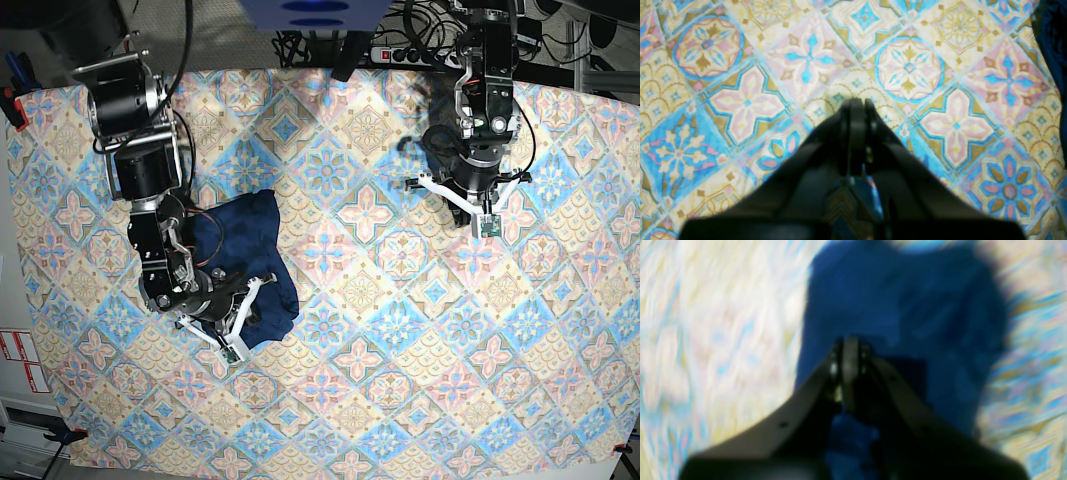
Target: Fold the T-shirt properly
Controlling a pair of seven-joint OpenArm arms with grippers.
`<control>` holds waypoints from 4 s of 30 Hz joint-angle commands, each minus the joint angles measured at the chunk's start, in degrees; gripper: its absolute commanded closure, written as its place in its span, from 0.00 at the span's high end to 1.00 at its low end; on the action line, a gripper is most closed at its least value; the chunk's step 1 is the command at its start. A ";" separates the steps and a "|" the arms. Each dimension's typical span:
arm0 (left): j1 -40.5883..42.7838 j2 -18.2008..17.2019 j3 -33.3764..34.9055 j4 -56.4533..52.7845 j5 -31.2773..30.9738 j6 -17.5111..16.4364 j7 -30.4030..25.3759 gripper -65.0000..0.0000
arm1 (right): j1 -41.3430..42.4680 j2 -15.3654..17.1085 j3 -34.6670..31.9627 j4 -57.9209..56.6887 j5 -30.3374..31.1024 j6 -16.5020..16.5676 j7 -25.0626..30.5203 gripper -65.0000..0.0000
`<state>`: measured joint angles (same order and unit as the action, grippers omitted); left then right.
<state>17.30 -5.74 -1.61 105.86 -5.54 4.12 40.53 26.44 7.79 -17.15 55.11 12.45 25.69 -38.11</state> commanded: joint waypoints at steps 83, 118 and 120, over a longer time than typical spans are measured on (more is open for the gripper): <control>0.41 1.21 -0.55 1.26 0.22 0.06 -1.37 0.00 | -0.37 -1.15 -8.57 -2.94 -11.61 0.46 22.33 0.00; 36.28 1.03 -3.45 13.74 0.13 0.06 -1.54 0.00 | -73.34 4.38 36.00 52.01 -6.87 0.46 3.34 0.00; 38.92 1.03 -3.36 13.83 0.13 0.06 -1.54 0.00 | -76.85 4.38 38.47 51.66 -0.71 0.46 3.34 0.00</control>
<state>55.48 -4.62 -4.97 118.65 -5.56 4.12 39.62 -49.60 11.35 20.40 106.10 12.56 26.44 -35.16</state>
